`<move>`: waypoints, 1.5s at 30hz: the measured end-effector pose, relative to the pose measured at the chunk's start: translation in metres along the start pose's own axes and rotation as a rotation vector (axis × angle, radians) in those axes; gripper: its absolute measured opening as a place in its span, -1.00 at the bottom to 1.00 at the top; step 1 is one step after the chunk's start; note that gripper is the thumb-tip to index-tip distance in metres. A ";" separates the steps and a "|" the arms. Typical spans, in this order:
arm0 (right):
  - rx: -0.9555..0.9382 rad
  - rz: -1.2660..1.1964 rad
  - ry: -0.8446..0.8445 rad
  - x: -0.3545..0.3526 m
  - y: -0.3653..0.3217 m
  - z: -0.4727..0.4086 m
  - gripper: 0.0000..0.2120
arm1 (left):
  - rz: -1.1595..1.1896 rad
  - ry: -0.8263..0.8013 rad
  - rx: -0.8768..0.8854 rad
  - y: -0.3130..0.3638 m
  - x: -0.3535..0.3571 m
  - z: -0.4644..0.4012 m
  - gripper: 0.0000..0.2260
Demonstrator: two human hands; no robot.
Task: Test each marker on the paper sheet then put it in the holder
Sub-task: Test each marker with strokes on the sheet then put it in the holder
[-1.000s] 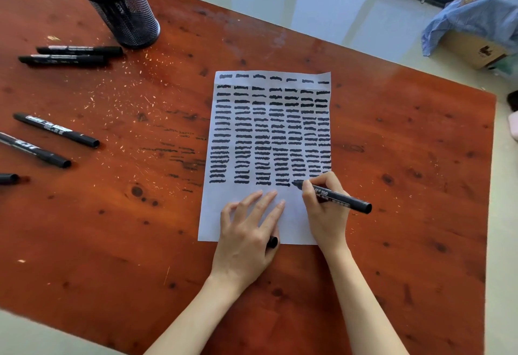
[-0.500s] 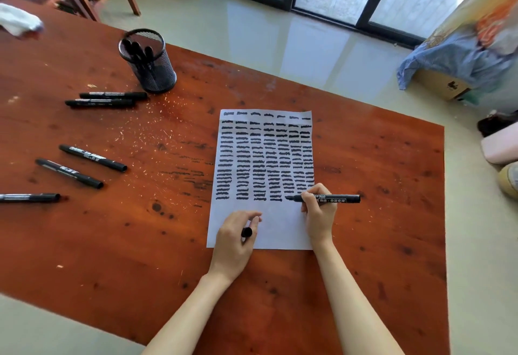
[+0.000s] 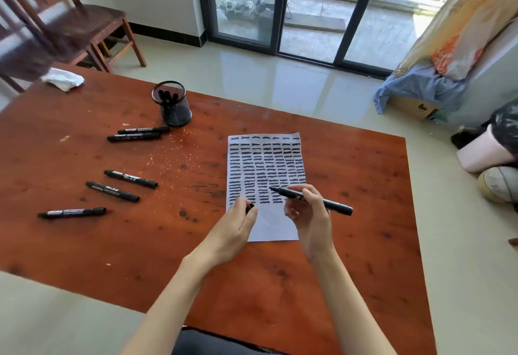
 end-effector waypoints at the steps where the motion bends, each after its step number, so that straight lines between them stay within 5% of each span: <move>1: -0.028 -0.006 0.016 0.002 -0.006 0.009 -0.81 | -0.017 0.032 0.075 0.007 -0.007 0.009 -0.73; 5: -0.120 0.026 0.073 0.009 -0.025 0.028 -0.81 | 0.061 0.102 0.197 0.033 -0.025 0.036 -0.94; 16: -0.171 0.110 0.043 0.020 -0.034 0.039 -0.75 | 0.172 0.116 0.211 0.046 -0.028 0.041 -0.92; 24: -0.115 0.312 -0.089 0.033 -0.017 0.039 -0.86 | -0.073 0.047 0.259 0.051 -0.019 0.043 -0.88; 30: -0.063 0.465 -0.118 0.033 -0.013 0.031 -0.83 | -0.013 0.078 0.240 0.047 -0.016 0.048 -0.82; 37: 0.188 -0.559 0.029 0.038 -0.017 0.021 -0.74 | -0.016 0.110 0.187 0.031 -0.019 0.052 -0.82; 45: 0.233 -0.480 -0.112 0.106 0.001 0.006 -0.63 | 0.052 0.211 0.064 0.007 -0.038 0.066 -0.78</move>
Point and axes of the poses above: each hand's wrist, its own z-axis away from the middle knuckle, its own x-axis out of the palm, y = z × x, the point moved 6 cm from there along -z, towards the middle knuckle, and after that the axes turned 1 degree about -x, right-handed, at the moved point
